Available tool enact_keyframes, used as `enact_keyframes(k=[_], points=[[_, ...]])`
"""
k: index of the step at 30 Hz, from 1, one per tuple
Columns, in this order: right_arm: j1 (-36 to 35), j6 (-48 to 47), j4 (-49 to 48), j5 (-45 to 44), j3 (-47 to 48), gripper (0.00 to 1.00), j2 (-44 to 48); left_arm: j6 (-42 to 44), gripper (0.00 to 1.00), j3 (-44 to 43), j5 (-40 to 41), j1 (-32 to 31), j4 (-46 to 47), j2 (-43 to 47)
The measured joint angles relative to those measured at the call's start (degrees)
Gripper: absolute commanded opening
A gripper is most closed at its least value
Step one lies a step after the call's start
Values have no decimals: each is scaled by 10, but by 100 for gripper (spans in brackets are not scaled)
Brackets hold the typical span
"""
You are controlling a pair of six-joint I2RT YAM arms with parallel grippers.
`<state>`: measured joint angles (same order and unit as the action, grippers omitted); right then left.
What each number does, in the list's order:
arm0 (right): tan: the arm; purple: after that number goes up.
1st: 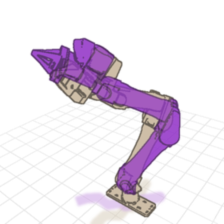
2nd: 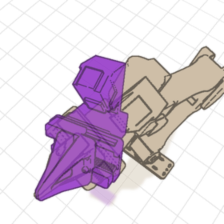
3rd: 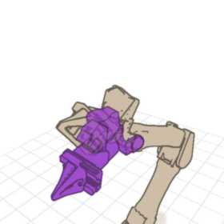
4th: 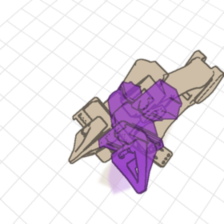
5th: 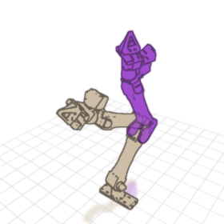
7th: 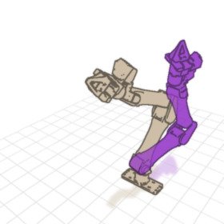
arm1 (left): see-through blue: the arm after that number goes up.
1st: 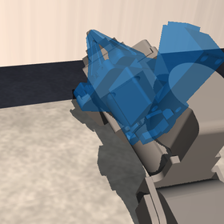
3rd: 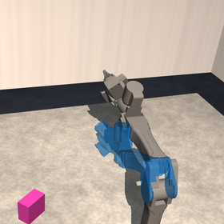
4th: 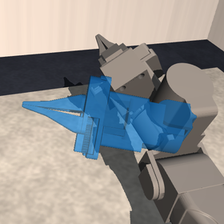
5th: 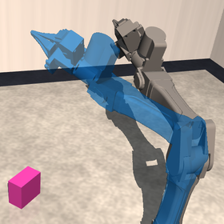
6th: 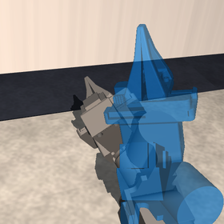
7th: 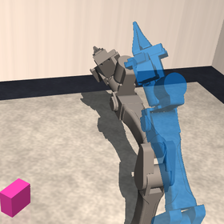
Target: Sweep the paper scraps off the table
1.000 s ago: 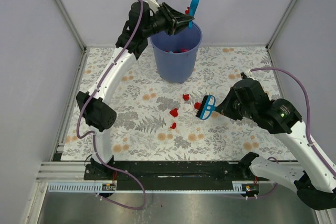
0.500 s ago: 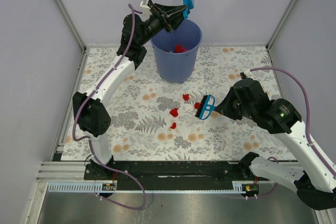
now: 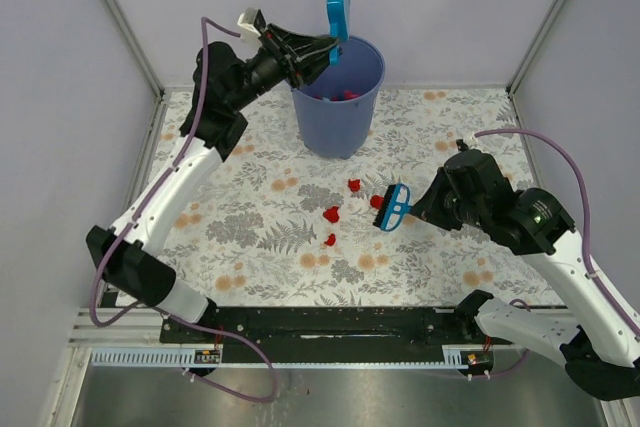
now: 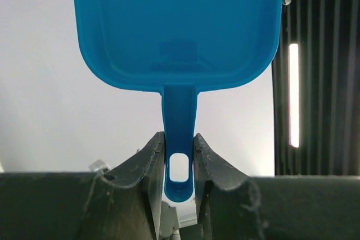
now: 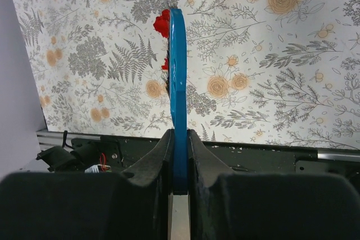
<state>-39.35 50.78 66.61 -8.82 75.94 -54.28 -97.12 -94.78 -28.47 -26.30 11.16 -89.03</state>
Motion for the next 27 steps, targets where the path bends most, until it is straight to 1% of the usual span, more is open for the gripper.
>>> enact_keyframes(k=[2, 5, 9, 12, 13, 16, 20, 24, 27], points=[[0, -4, 6, 0, 3, 0, -3, 26, 0, 21, -2, 0, -24, 31], [0, -14, 12, 0, 15, 0, -16, 80, 0, 27, -4, 0, -90, 66], [0, -30, 12, -1, 33, 0, -34, 188, 0, 27, 0, 0, -226, 116], [0, -43, 9, -1, 35, 0, -37, 280, 0, 27, 14, -1, -345, 162], [0, -47, 8, -1, 35, 0, -37, 315, 0, 27, 24, -1, -390, 180], [0, -58, 6, -1, 38, 0, -39, 388, 0, 27, 54, -1, -482, 226], [0, -70, 5, -1, 52, 0, -56, 481, 0, 37, 109, -2, -589, 287], [0, -75, 2, 3, 56, 0, -78, 547, 0, 69, 159, -2, -669, 328], [0, -74, -9, 19, 56, 0, -108, 581, 0, 113, 187, -3, -715, 354]])
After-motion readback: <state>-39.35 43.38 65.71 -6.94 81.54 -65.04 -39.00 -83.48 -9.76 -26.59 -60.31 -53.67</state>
